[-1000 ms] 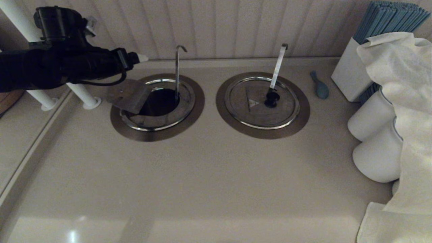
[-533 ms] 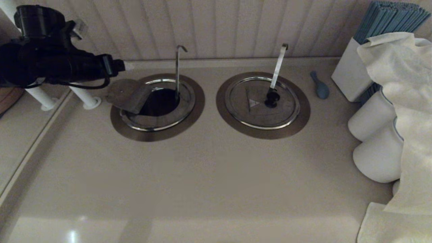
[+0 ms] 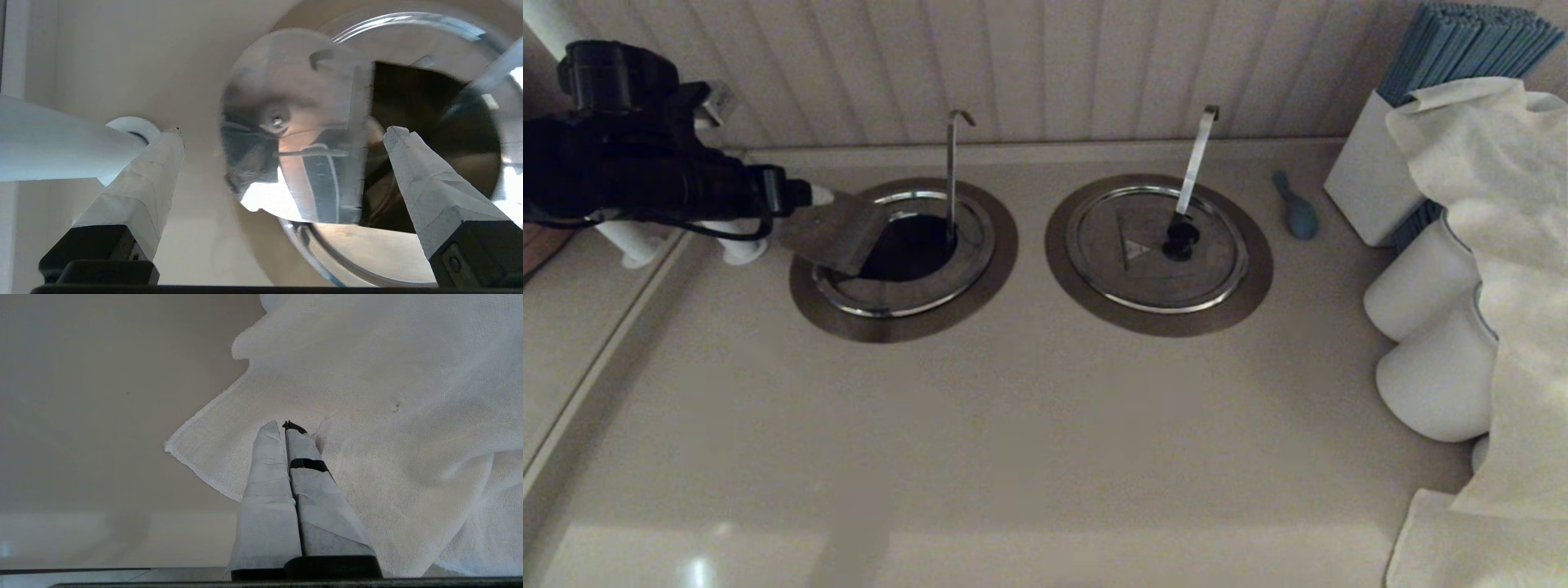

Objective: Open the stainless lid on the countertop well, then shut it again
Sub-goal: Close the lid

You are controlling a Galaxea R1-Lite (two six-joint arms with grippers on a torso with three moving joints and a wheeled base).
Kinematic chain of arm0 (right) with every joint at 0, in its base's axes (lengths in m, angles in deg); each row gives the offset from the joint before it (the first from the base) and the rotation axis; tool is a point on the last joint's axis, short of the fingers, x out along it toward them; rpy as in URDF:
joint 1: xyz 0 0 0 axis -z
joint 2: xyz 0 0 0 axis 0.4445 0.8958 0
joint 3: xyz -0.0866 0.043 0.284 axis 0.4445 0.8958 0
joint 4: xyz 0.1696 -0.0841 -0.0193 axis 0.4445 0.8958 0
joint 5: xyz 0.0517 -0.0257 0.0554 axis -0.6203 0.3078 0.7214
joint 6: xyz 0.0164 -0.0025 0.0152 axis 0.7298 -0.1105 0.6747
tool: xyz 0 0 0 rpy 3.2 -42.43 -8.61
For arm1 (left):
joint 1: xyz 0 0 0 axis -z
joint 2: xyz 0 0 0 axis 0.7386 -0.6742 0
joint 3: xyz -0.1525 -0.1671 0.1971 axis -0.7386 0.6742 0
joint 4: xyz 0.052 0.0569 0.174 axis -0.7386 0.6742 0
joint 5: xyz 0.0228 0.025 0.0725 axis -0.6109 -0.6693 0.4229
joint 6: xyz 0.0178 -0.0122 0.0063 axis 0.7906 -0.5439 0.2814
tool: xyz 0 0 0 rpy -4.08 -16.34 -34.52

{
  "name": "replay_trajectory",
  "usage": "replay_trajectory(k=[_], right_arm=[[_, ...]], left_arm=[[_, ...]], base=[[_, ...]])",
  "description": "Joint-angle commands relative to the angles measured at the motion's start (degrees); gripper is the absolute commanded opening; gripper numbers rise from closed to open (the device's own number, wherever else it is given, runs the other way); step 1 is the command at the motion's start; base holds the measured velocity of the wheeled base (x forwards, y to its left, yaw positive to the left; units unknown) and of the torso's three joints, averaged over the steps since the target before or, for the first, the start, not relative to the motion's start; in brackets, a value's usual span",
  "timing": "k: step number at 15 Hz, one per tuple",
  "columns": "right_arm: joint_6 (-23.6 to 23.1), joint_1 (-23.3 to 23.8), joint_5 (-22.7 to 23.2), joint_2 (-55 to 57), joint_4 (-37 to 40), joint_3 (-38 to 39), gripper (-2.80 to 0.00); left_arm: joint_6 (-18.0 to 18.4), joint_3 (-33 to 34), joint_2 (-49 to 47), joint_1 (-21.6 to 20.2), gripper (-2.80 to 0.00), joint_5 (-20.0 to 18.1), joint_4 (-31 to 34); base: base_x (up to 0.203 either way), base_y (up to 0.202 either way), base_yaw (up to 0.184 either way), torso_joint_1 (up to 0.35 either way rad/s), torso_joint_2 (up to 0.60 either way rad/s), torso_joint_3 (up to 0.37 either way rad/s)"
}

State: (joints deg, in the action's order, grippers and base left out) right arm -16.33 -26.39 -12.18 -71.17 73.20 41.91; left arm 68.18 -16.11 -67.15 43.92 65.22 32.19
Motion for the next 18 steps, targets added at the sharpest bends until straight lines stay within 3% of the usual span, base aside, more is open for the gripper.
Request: replay_trajectory(k=[1, 15, 18], right_arm=[[-0.04, -0.04, 0.03, -0.02, -0.01, 0.01, -2.8], [-0.04, 0.0, 0.03, -0.02, -0.01, 0.01, -2.8], [-0.04, 0.0, 0.03, -0.02, -0.01, 0.01, -2.8]], left_arm=[[0.1, -0.28, -1.43, -0.53, 0.0, 0.0, 0.0], [-1.21, -2.3, -5.52, -0.79, 0.0, -0.07, -0.02], [-4.5, -2.3, -4.22, -0.35, 0.0, -5.3, 0.23]], base=[[0.0, 0.0, 0.0, 0.0, 0.0, 0.0], [0.0, 0.0, 0.0, 0.0, 0.0, 0.0], [0.0, 0.0, 0.0, 0.0, 0.0, 0.0]])
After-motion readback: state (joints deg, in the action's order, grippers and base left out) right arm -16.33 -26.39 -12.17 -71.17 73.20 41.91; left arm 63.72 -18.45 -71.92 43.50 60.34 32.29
